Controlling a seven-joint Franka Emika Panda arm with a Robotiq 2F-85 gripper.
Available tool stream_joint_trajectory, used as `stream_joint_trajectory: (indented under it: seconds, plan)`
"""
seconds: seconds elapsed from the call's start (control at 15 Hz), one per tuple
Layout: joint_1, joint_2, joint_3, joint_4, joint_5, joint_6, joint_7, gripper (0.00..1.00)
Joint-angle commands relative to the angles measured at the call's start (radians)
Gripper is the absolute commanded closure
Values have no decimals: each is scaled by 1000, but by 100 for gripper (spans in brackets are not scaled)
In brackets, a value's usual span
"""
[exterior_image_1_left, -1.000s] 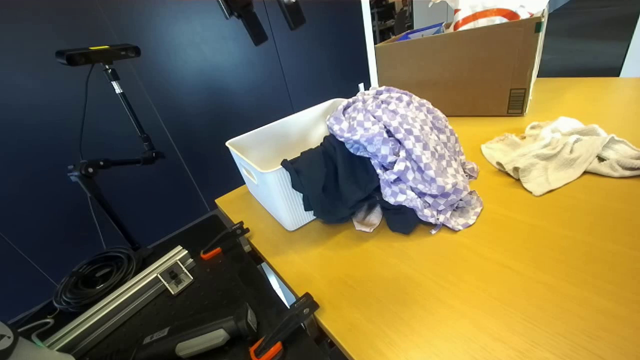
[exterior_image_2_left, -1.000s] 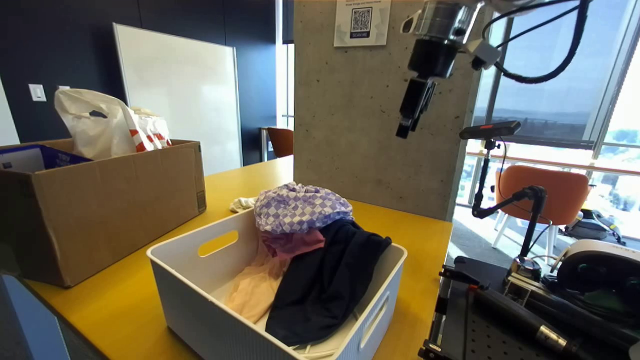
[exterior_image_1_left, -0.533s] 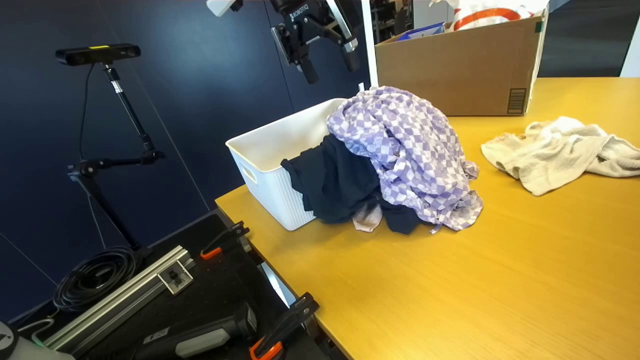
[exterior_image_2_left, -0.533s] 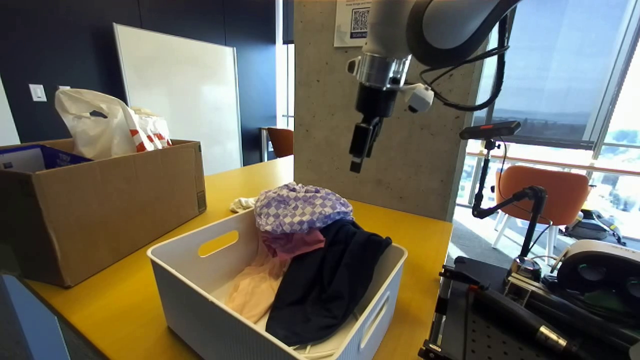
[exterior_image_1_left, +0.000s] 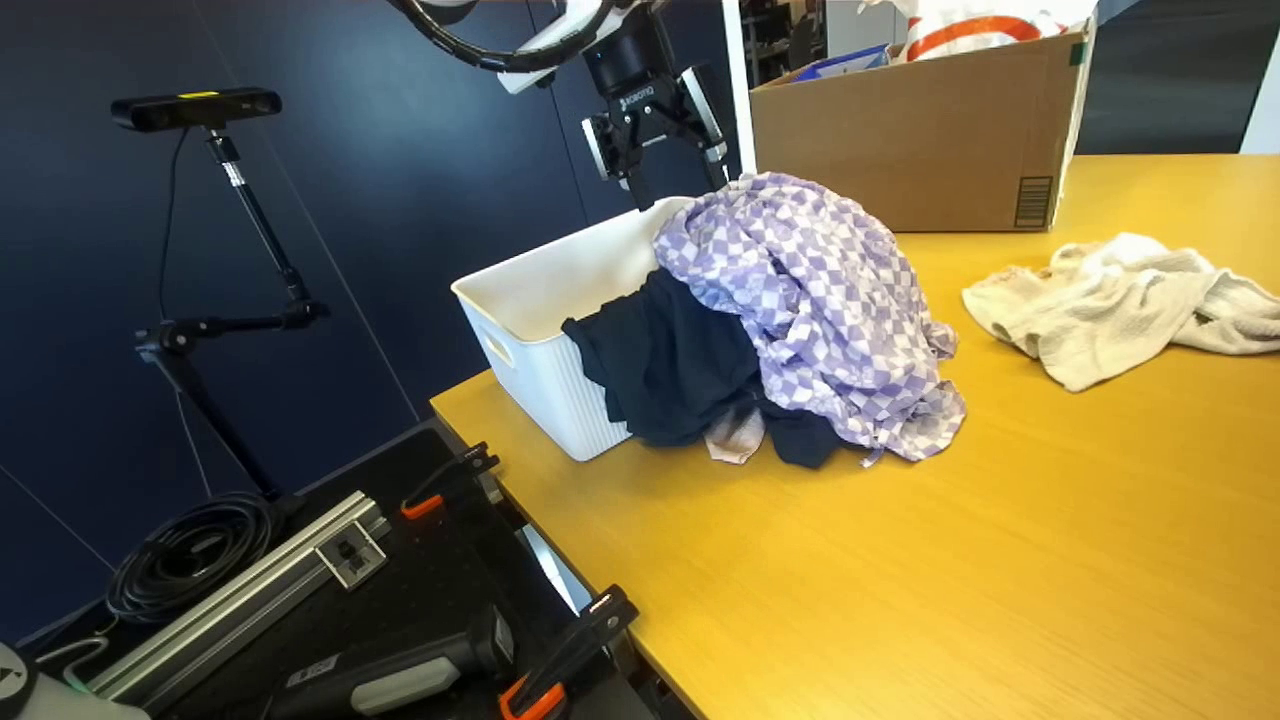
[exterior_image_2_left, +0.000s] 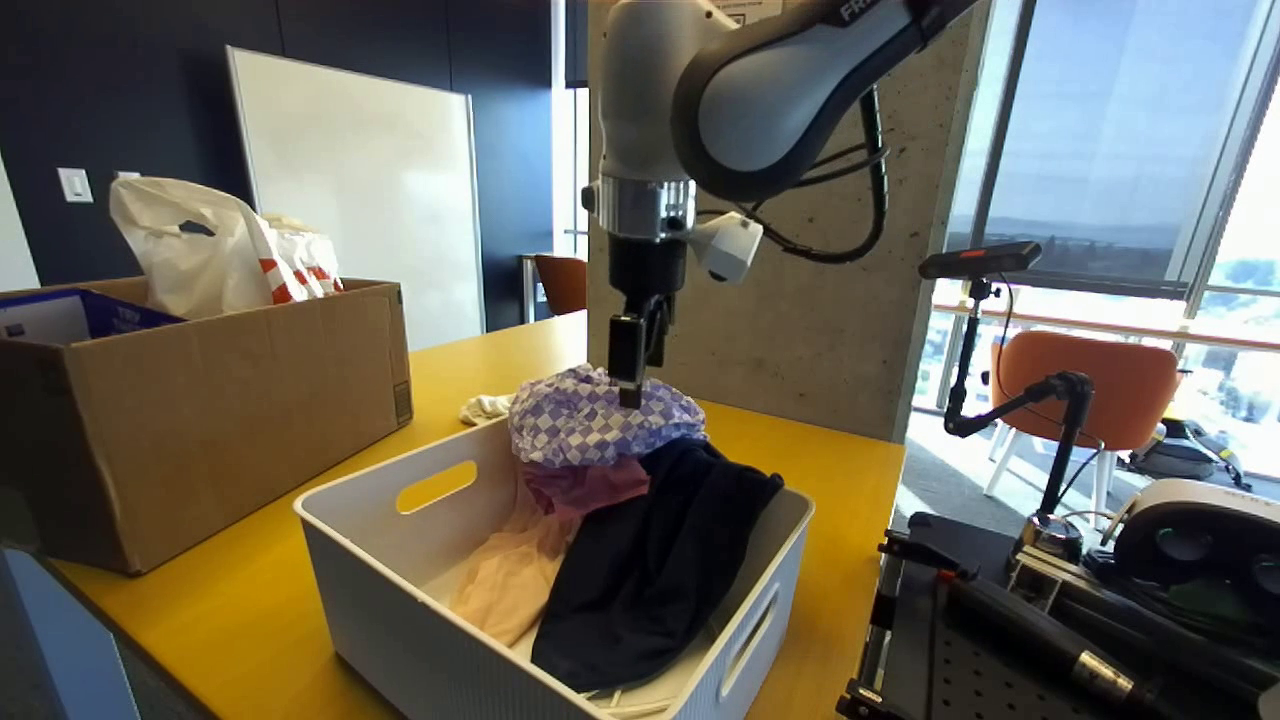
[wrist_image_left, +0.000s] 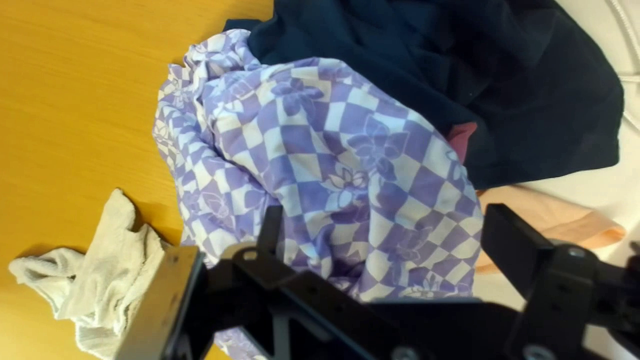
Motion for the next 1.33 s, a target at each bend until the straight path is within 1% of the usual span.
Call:
stream_joint_trajectory:
  seconds: [0.0, 0.13, 0.2, 0.27, 0.53, 0.6, 0.8, 0.87, 0.93, 1.0, 1.27]
  plan:
    - [41, 82, 0, 117, -19, -92, 1, 0]
    - [59, 102, -2, 145, -22, -118, 2, 0]
    - [64, 120, -3, 165, -22, -131, -2, 25]
    - [69, 131, -4, 181, -21, -148, -4, 26]
    - [80, 211, -19, 268, -28, -267, 13, 58]
    - [83, 224, -23, 285, -33, -293, 20, 65]
    - [88, 253, -27, 317, -45, -329, 26, 87]
    - [90, 246, -27, 313, -48, -326, 34, 95]
    - [90, 243, -26, 312, -49, -325, 38, 99]
    - [89, 226, -26, 299, -49, -316, 44, 100]
    - [75, 174, -28, 289, -37, -308, 55, 99]
